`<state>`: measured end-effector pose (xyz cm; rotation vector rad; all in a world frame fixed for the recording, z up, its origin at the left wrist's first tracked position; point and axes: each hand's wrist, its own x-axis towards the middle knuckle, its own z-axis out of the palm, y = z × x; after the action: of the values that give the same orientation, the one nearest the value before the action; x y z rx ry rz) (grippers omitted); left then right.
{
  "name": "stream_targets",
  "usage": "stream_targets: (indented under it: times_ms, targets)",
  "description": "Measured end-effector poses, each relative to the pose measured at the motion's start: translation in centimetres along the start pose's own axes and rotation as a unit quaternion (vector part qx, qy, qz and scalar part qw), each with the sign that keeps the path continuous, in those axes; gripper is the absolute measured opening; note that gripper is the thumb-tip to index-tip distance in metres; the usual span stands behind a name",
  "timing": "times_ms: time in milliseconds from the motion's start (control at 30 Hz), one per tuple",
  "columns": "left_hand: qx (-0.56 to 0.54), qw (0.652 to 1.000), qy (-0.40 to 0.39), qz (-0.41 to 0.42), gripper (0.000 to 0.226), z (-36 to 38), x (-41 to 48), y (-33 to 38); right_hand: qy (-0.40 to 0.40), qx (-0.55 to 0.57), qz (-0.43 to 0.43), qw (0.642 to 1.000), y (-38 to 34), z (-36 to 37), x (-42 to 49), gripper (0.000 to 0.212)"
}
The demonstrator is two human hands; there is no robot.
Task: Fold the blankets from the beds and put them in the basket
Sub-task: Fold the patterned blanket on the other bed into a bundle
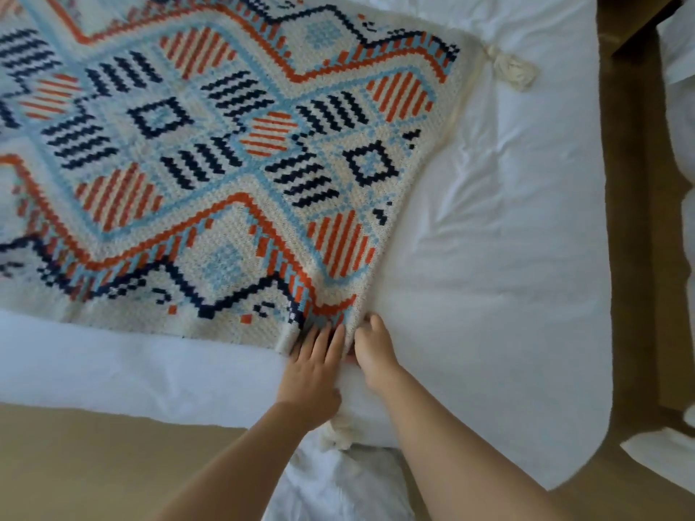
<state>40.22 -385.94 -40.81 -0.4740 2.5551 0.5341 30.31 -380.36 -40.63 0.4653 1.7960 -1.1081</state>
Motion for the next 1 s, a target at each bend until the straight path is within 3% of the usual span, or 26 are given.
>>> stream_targets:
  times_ms: [67, 167, 267, 333, 467, 667, 800, 933, 1000]
  targets:
    - [-0.086, 0.993, 0.063, -0.048, 0.06, -0.2, -0.6, -0.4, -0.057, 0.006, 0.035, 0.998, 0.1, 0.2, -0.9, 0.024]
    - [-0.271, 0.952, 0.059, -0.13, 0.014, -2.3, -0.5, -0.6, -0.099, -0.037, 0.035, 0.994, 0.2, 0.7, -2.0, 0.012]
    - [-0.399, 0.897, 0.087, -0.172, 0.014, -3.5, -0.6, -0.4, -0.114, -0.007, 0.018, 0.993, -0.3, 1.3, -2.8, 0.018]
    - [-0.431, 0.882, 0.077, -0.177, 0.017, -3.7, -1.0, 0.0, -0.084, 0.025, -0.015, 0.996, -0.7, 1.4, -3.4, 0.01]
    - [-0.417, 0.897, 0.056, -0.137, 0.008, -4.2, -1.8, 1.4, 0.024, 0.035, -0.076, 0.996, -1.6, 0.5, -4.8, 0.01]
    - [-0.298, 0.951, 0.046, -0.067, 0.011, -4.5, -1.9, 5.1, 0.068, -0.025, -0.126, 0.989, -3.4, -3.0, -5.8, 0.016]
    - [-0.262, 0.964, 0.016, -0.052, 0.032, -5.0, -1.3, 8.2, 0.145, -0.009, -0.132, 0.981, -2.7, -6.5, -5.4, 0.01]
    - [-0.219, 0.975, -0.018, -0.041, 0.015, -4.9, -0.4, 12.8, 0.2, -0.009, -0.132, 0.971, -1.4, -10.8, -4.9, 0.018]
    - [-0.197, 0.979, -0.053, -0.021, 0.022, -4.2, 0.1, 15.8, 0.232, -0.017, -0.127, 0.964, -0.6, -13.5, -4.7, 0.015]
